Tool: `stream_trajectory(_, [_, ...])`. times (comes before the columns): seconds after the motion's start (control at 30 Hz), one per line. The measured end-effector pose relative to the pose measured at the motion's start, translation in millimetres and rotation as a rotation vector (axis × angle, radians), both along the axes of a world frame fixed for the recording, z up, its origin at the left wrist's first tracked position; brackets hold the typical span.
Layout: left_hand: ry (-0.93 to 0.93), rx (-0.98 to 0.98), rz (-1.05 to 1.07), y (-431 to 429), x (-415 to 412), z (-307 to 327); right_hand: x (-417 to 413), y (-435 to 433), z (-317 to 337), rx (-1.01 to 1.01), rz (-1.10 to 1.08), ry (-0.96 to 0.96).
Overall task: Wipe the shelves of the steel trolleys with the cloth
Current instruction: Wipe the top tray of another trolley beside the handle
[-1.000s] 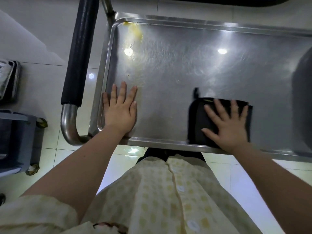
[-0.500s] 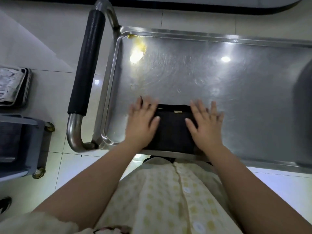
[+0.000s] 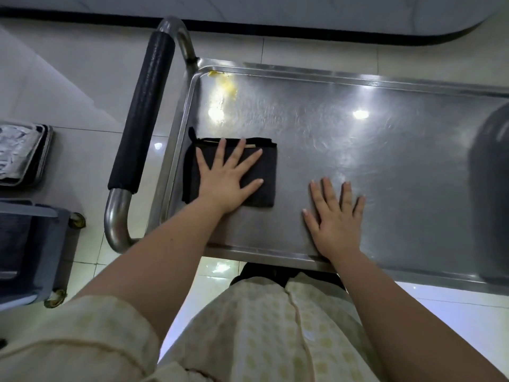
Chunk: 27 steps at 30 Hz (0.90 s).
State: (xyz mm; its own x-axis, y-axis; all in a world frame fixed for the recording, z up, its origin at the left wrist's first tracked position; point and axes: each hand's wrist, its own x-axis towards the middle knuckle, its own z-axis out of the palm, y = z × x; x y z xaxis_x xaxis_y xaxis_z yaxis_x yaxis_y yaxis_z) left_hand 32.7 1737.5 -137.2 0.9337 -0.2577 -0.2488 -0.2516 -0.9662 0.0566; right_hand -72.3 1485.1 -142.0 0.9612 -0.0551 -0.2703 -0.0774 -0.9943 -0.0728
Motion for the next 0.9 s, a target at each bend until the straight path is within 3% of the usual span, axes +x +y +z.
stream_trajectory(0.13, [0.007,-0.003,0.027,4,16,3,3,4,-2,0.007,-0.016,-0.013])
stream_trajectory(0.5, [-0.035,-0.002,-0.011,23,-76,3,43,17,0,0.039,-0.129,0.111])
stream_trajectory(0.67, [0.001,-0.069,0.183,12,-74,6,135,24,0,0.005,0.089,0.058])
stream_trajectory(0.77, [-0.012,-0.001,0.338,3,-76,4,158,23,-9,0.002,0.112,0.011])
stream_trajectory(0.9, [-0.09,-0.002,0.272,4,-54,-2,154,23,-21,-0.014,0.124,-0.083])
